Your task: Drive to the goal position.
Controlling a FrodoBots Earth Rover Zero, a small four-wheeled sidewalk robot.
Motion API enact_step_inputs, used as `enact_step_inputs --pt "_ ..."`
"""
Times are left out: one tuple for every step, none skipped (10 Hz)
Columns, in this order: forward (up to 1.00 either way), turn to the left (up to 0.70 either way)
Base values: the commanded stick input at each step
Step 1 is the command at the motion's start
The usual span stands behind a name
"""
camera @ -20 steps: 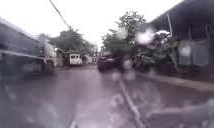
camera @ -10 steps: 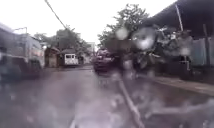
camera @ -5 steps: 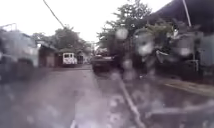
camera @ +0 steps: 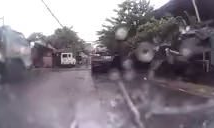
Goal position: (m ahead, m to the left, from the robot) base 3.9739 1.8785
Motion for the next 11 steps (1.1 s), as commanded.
enact_step_inputs --pt "1.00 0.00" --pt "1.00 0.07" --pt "1.00 0.27" --pt "1.00 0.27" --pt "1.00 0.27" --pt "1.00 0.27" --pt "1.00 0.27" --pt "1.00 0.27" --pt "1.00 0.27" --pt "1.00 0.27" --pt "1.00 0.27"
